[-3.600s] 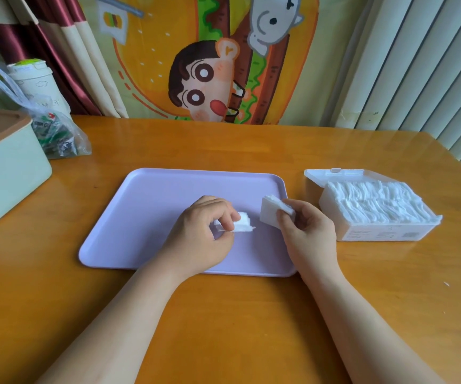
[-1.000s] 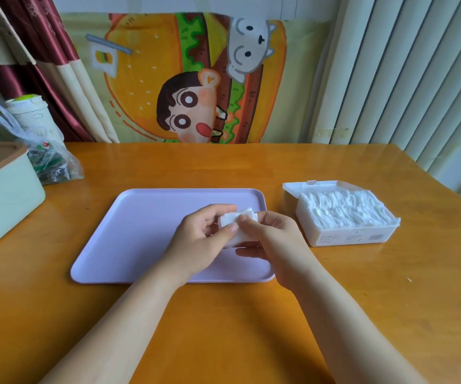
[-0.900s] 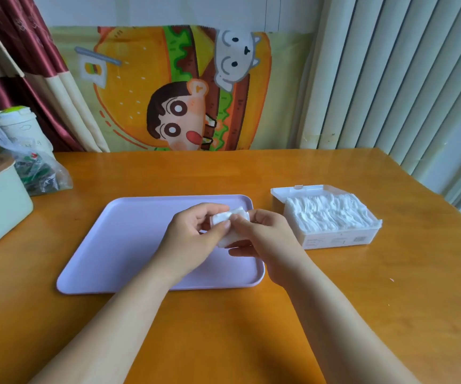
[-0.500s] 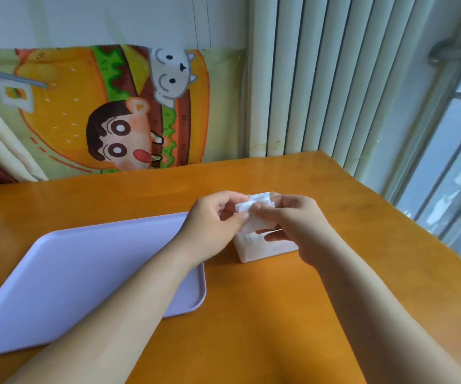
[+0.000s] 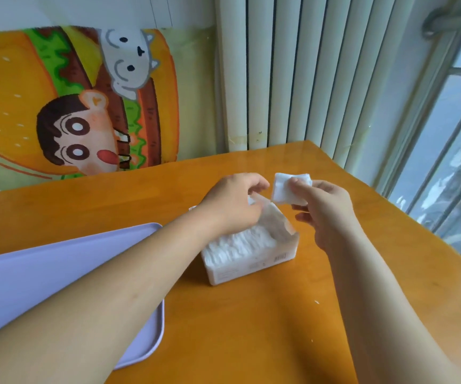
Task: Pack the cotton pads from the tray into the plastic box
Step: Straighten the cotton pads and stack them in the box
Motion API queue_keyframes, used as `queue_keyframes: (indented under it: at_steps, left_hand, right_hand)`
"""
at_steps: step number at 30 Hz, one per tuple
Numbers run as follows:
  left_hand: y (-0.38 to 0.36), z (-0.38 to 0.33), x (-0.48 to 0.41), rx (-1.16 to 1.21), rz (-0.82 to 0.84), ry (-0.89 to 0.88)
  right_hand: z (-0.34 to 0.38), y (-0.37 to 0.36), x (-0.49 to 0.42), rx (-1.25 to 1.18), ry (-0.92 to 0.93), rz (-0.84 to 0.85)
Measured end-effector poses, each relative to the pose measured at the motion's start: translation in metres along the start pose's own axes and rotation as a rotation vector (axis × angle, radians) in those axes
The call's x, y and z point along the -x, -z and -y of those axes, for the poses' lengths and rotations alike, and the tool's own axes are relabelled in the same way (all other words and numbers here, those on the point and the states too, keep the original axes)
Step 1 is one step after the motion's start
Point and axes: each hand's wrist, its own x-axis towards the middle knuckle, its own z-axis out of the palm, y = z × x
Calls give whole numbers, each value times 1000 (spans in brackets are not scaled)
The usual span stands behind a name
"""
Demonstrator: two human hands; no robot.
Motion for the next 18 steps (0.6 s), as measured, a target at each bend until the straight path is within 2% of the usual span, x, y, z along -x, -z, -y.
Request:
queue_keyframes:
  at_steps: [2,5,9,13,18]
  left_hand:
    - [-9,0,-7,-174,170,-116]
    - [-18,11,-8,-215,336,-181]
    - [-18,31,-3,-265,253,-270]
    - [-21,33,-1,-259,186,-325]
    - [-23,31,-3,-310,297,-288]
  right_hand:
    - [-3,1,-2,33,24,-24]
    - [-7,7,-6,114,42,-10]
    - [-9,18,-13,170,0,1]
    - [-11,15,-11,161,-54,147]
    - [-12,14,-11,224,-53,202]
